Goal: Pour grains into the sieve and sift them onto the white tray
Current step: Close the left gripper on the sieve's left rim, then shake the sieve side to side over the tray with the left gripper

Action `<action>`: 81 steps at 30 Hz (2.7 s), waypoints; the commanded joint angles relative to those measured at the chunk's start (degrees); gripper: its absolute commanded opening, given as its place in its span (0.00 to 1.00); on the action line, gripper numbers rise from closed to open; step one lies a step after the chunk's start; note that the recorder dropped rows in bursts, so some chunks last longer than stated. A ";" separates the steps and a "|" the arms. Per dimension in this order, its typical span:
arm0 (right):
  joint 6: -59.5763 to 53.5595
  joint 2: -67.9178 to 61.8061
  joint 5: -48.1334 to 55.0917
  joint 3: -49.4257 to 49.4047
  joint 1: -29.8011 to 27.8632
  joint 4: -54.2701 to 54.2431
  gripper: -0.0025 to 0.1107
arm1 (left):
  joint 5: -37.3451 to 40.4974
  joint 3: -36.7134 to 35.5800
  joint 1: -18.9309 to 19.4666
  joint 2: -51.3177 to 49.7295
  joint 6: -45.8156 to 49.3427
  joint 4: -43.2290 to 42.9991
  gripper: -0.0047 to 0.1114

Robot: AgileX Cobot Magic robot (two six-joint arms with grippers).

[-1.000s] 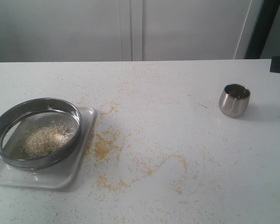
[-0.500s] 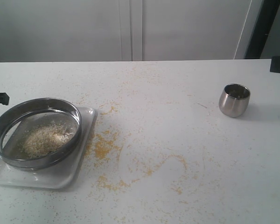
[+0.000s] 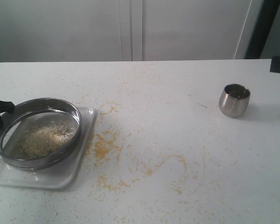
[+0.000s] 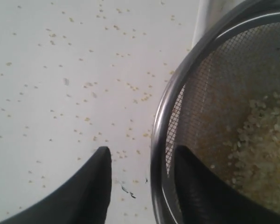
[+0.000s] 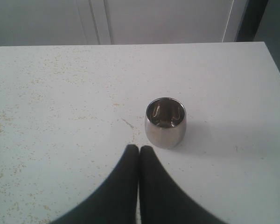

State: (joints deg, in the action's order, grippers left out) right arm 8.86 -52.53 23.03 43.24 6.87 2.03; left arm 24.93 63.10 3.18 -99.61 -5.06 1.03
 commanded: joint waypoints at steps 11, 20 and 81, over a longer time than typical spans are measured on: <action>0.03 0.41 -0.37 -0.42 0.06 0.08 0.02 | -4.26 0.31 0.11 -4.02 0.41 0.62 0.46; 0.03 0.41 -0.37 -0.42 0.06 0.08 0.02 | -2.34 0.31 0.11 -4.00 0.41 1.70 0.46; 0.03 0.41 -0.37 -0.42 0.06 0.08 0.02 | 1.15 -2.14 -1.21 3.13 6.69 12.44 0.04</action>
State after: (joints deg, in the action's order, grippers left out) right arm 8.86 -52.53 23.03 43.24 6.87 2.03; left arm 26.72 61.02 2.78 -97.62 -0.78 11.35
